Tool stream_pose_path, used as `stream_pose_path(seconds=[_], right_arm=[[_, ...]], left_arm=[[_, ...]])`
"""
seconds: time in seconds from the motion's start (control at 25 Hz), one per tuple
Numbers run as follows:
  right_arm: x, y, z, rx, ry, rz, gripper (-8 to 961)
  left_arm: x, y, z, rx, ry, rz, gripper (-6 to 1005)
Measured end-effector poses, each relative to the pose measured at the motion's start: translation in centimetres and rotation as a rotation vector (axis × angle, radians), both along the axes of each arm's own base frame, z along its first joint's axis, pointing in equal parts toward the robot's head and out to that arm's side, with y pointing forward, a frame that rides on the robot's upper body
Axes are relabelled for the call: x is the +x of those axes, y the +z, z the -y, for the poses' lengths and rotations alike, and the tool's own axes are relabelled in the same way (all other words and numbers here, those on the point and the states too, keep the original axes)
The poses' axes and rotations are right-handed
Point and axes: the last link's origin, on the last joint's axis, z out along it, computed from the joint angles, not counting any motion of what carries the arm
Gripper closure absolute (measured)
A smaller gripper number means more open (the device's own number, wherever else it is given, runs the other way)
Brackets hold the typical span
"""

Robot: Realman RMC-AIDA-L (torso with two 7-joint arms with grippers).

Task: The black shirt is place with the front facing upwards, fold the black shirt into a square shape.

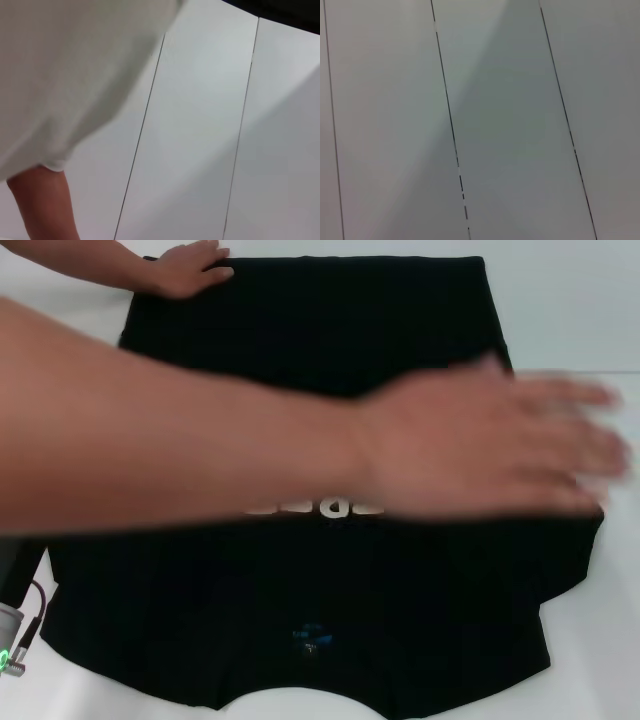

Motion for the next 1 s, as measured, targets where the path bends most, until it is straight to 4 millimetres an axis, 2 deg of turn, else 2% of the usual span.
stream_pose_path(seconds=[0.28,0.52,0.68,0.8,0.88,1.0], right_arm=[[-0.3,-1.4,-0.2,-0.096,0.023,0.026,58],[-2.4,-3.8,-0.5,-0.357,0.194,0.159,58],[-3.4,-5.0,-0.7,-0.564,0.3,0.228,58],[-4.0,-5.2,-0.9,-0.723,0.351,0.247,58],[-4.3,-4.9,-0.9,-0.823,0.374,0.262,58],[-4.6,-4.3,-0.9,-0.973,0.383,0.293,58]], left_arm=[[-0.4,-0.2,-0.2,-0.009,0.028,-0.035,62],[-0.4,-0.7,-0.6,0.018,0.047,-0.201,62],[-0.4,-0.7,-0.8,-0.005,0.039,-0.186,62],[-0.6,-0.2,-1.2,-0.107,-0.007,-0.111,62],[-0.5,0.7,-1.7,-0.247,-0.088,-0.078,61],[0.7,1.6,-2.1,-0.53,-0.248,-0.124,61]])
